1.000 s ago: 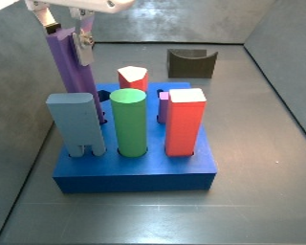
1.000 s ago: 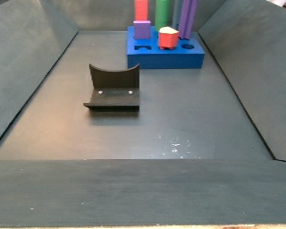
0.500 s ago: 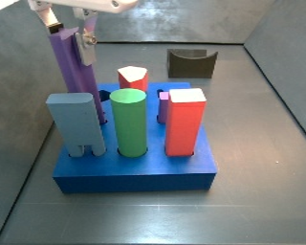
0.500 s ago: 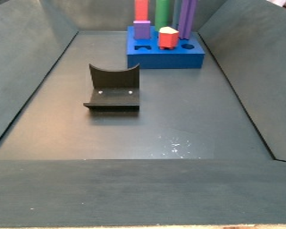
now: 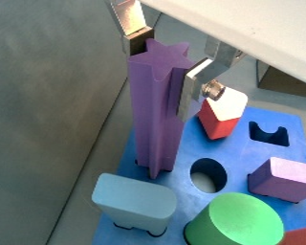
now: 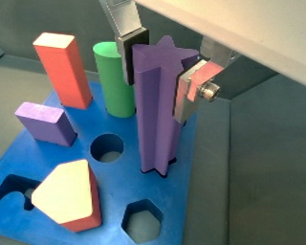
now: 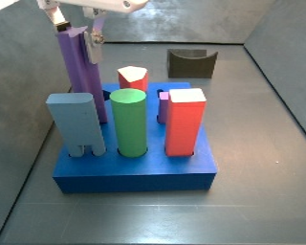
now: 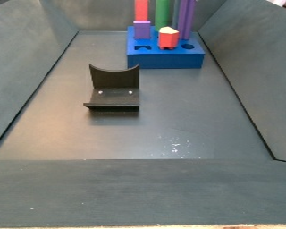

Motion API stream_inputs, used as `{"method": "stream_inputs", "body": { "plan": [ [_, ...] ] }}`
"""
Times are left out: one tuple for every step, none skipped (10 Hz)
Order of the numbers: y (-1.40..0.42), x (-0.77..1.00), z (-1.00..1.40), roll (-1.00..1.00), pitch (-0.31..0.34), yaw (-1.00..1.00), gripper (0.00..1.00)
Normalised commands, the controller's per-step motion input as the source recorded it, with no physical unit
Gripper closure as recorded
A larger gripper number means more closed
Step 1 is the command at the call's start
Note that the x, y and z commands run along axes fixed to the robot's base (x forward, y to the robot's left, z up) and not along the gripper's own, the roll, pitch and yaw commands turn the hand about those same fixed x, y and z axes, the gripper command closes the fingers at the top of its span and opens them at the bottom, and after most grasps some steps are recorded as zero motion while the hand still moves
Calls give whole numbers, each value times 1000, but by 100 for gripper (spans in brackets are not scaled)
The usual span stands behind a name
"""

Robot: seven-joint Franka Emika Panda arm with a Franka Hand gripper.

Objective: Pick up the star object. Move up. Place the star object on the fixture. Regrasp the star object. Move to above the board. Insert the star object.
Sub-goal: Insert the star object.

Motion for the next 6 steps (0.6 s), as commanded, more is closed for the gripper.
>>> {"method": "stream_inputs", "body": {
  "plan": [
    [97, -126, -380, 126, 133, -71, 100],
    [49, -37, -437, 121, 143, -71, 100],
    [0, 29, -720, 143, 171, -106, 100],
    [0, 191, -877, 104, 134, -160, 100],
    [0, 226, -909, 66, 130, -166, 100],
    [0, 203, -829, 10, 60, -117, 100]
  ]
}}
